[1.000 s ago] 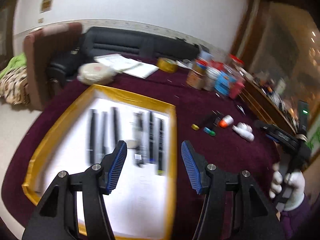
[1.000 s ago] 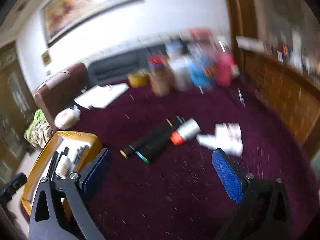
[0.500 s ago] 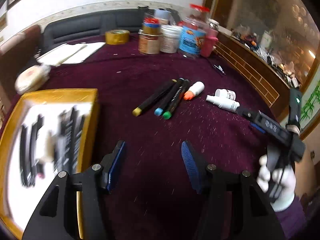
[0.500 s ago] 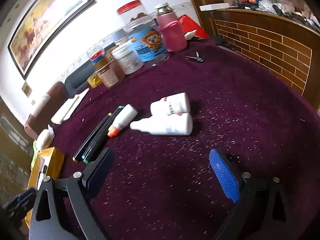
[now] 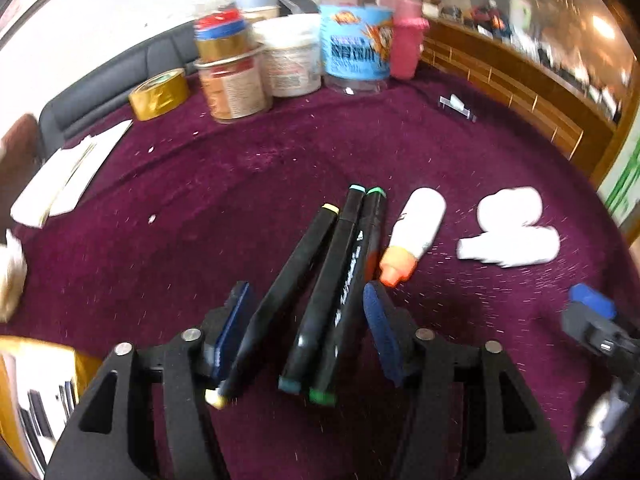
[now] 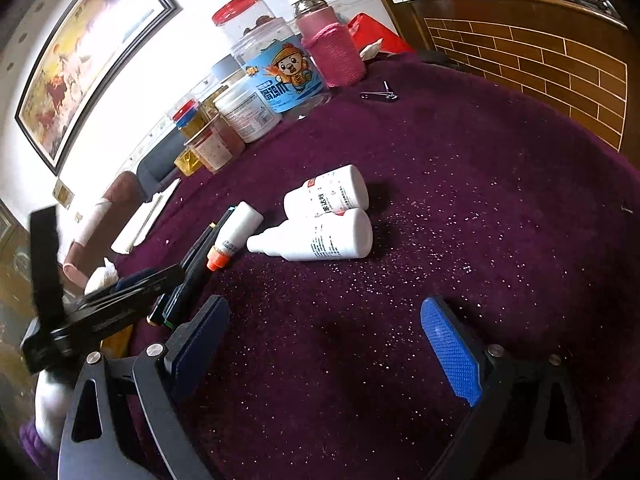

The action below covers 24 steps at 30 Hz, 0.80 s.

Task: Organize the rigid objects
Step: 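Grasp three black markers with yellow, blue and green ends using the left tool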

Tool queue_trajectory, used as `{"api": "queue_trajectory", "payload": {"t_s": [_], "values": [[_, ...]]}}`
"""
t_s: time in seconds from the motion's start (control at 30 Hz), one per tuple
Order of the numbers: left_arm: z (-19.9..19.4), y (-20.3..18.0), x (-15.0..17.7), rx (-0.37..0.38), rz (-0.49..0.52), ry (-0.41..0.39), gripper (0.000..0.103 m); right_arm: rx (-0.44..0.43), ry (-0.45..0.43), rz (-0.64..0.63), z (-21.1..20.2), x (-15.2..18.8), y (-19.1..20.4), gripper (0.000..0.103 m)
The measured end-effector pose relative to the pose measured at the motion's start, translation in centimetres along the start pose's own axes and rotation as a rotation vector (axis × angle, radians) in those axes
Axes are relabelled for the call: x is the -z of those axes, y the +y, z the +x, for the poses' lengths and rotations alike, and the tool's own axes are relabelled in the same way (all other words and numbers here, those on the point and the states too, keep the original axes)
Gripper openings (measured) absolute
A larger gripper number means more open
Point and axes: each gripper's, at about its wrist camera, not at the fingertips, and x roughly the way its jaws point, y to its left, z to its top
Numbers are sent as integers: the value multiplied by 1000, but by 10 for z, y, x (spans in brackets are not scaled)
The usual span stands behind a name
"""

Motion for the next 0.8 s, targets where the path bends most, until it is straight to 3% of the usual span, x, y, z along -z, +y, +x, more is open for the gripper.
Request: {"api": "queue_trajectory", "payload": {"t_s": [0.07, 0.1, 0.13, 0.2, 0.27, 0.57, 0.67, 0.8], "values": [[15, -4, -3, -22, 19, 41, 75, 3, 1, -8, 1, 0, 1, 95], [15, -3, -3, -29, 2, 10, 75, 3, 2, -9, 1, 0, 2, 95], [17, -2, -4, -27, -8, 27, 74, 4, 1, -10, 1, 0, 2, 95], [15, 1, -1, 23, -56, 33, 51, 5, 1, -11, 1, 0, 2, 95], [8, -2, 5, 27, -50, 31, 44, 8, 2, -12, 1, 0, 2, 95], [-58, -19, 87, 87, -135, 80, 44, 7, 2, -12, 0, 0, 2, 95], [-78, -16, 101, 177, -208, 54, 45, 9, 4, -15, 0, 1, 2, 95], [-97, -8, 109, 116, -228, -16, 46, 6, 4, -14, -1, 2, 1, 95]]}}
